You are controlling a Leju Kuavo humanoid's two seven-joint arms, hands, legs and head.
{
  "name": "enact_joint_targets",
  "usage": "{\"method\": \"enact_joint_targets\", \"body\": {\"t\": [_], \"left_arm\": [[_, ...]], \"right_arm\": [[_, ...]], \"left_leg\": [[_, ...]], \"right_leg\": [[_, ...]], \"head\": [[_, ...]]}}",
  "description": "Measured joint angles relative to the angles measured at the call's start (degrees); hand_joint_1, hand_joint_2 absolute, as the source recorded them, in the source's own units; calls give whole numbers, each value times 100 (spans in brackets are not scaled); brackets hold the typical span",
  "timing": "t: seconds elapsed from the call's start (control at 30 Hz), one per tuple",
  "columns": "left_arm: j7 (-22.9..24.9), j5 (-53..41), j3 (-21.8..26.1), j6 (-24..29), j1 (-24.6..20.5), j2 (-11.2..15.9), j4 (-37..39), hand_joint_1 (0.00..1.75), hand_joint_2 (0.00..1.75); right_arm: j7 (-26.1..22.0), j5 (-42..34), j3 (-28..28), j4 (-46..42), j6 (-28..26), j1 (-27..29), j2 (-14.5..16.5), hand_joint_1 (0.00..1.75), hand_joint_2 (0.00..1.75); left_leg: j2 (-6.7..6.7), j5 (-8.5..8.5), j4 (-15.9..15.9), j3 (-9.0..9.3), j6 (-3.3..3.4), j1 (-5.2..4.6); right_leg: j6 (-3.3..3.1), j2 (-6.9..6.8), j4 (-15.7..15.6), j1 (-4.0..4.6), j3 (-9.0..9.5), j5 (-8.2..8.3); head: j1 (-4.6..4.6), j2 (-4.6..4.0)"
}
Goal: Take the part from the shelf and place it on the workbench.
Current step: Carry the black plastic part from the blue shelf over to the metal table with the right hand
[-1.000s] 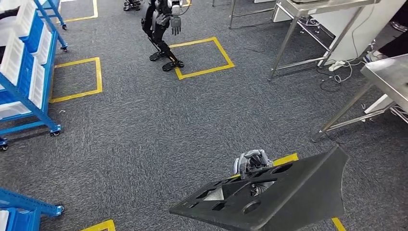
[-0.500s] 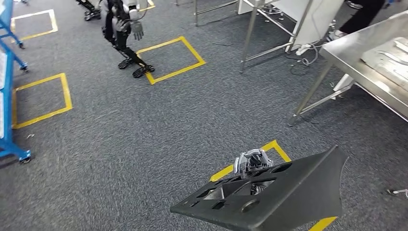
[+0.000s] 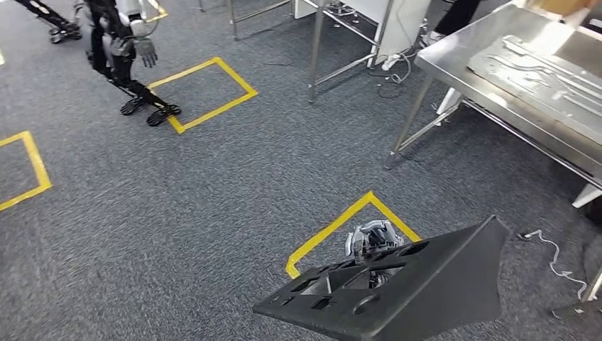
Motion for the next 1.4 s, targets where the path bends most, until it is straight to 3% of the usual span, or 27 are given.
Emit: {"method": "enact_joint_targets", "body": {"t": [0.03,0.1,0.17,0.23,0.27,0.33,0.37,0.43,0.47,0.5,0.53,0.6,0.67,0.73,0.77,0.83,0.9,0.97,1.0,1.03,1.1,1.17,1.27,1.33,1.4], "left_arm": [[1,1,1,-4,-3,-4,0,0,175],[1,1,3,-11,-5,-13,0,0,175],[1,2,9,-15,-19,-16,0,0,175],[1,4,11,-17,-47,-15,0,0,175],[1,5,13,-18,-56,-15,0,0,175],[-1,12,20,-21,-60,-15,0,0,175],[-3,19,25,-22,-54,-16,0,0,175],[-3,31,33,-23,-36,-18,0,0,175],[-2,34,36,-24,-26,-18,0,0,175],[-1,34,39,-24,-19,-17,0,0,175],[0,35,42,-24,-16,-16,0,0,175],[0,36,48,-24,-14,-14,0,0,175],[-2,34,59,-24,-18,-14,0,0,175],[-5,31,73,-24,-34,-15,0,0,175],[-5,28,78,-27,-42,-19,0,0,175],[-7,12,87,-34,-45,-24,0,0,175],[-8,-4,104,-37,-36,-24,0,0,175],[-8,-9,122,-37,-30,-24,0,0,175],[-8,-11,128,-38,-30,-25,0,0,175],[-8,-12,131,-39,-33,-27,0,0,175],[-9,-14,132,-43,-38,-34,0,0,175],[-10,-15,133,-44,-42,-37,0,0,175],[-10,-15,134,-45,-63,-37,0,0,175],[-13,-15,136,-46,-62,-36,0,0,175],[-14,-15,138,-49,-54,-35,1,0,175]], "right_arm": [[1,4,0,1,-3,-1,0,175,175],[4,16,0,2,-7,-9,1,175,175],[9,23,0,2,-9,-15,0,175,175],[11,27,1,0,-9,-11,-1,175,175],[11,29,1,-1,-10,-12,-1,175,175],[14,38,4,-2,-11,-31,2,175,175],[15,42,6,-1,-12,-42,3,175,175],[22,44,10,8,-12,-49,4,175,175],[32,45,11,16,-12,-48,4,175,175],[45,48,11,24,-12,-49,4,175,175],[58,53,11,32,-12,-50,4,175,175],[74,73,14,43,-13,-60,4,175,175],[79,99,16,49,-17,-73,4,175,175],[82,115,17,52,-24,-78,3,175,175],[83,119,17,53,-28,-75,3,175,175],[84,127,17,56,-34,-90,2,175,175],[84,129,17,66,-36,-111,2,175,175],[85,131,18,87,-37,-112,2,175,175],[85,132,18,97,-38,-111,2,175,175],[86,135,18,104,-39,-111,2,175,175],[87,143,18,107,-42,-116,2,175,175],[90,146,20,107,-43,-125,2,175,175],[90,147,22,105,-45,-121,2,175,175],[88,148,23,103,-45,-126,3,175,175],[87,149,26,104,-45,-137,4,175,175]], "left_leg": [[66,-18,7,14,-17,2],[176,-59,19,48,-75,-15],[267,-87,18,86,-135,-36],[329,-110,7,128,-198,-31],[266,-158,44,133,-229,-22],[-11,-431,434,-19,-267,0],[-148,-623,794,-181,-271,4],[-246,-883,1499,-535,-278,6],[-257,-860,1641,-625,-277,6],[-267,-718,1550,-610,-269,6],[-308,-486,1239,-495,-253,8],[-550,-120,465,-193,-214,22],[-717,-38,111,-53,-186,18],[-625,-25,78,-29,-144,4],[-554,-5,50,-14,-108,10],[-403,38,-19,4,-31,32],[-248,41,-38,5,4,19],[-90,23,-33,6,7,8],[-14,11,-30,14,2,8],[54,-4,-27,29,-9,9],[171,-45,-22,80,-53,-4],[272,-82,-18,126,-112,-28],[396,-133,-22,191,-203,-27],[170,-336,237,105,-251,-4],[-150,-705,934,-228,-271,13]], "right_leg": [[1,-74,-364,-8,199,199],[-27,-286,-1070,27,576,435],[-71,-346,-1299,78,678,442],[-129,-223,-1323,72,676,460],[-167,-167,-1345,57,688,471],[-244,-57,-1386,20,711,498],[-265,-1,-1387,24,709,500],[-283,139,-1379,37,705,501],[-284,220,-1374,43,708,499],[-282,305,-1366,47,714,498],[-277,392,-1357,46,721,495],[-250,542,-1323,46,711,482],[-190,668,-1298,38,670,486],[-111,795,-1313,24,638,515],[-80,796,-1304,20,627,508],[-28,537,-1017,35,484,316],[7,169,-314,37,145,-48],[33,43,197,16,-103,-194],[38,16,158,8,-80,-111],[36,-30,-112,5,66,64],[-3,-291,-912,38,497,390],[-63,-473,-1337,97,711,485],[-153,-298,-1380,108,709,489],[-227,-154,-1426,68,730,519],[-274,-15,-1434,57,730,530]], "head": [[1,0],[-1,0],[-4,0],[-3,0],[-3,0],[-5,0],[-6,0],[-6,0],[-6,0],[-7,0],[-7,0],[-5,0],[-4,0],[-5,0],[-5,0],[-1,0],[1,0],[1,0],[2,0],[1,0],[1,0],[-1,0],[-2,0],[-3,0],[-4,0]]}}
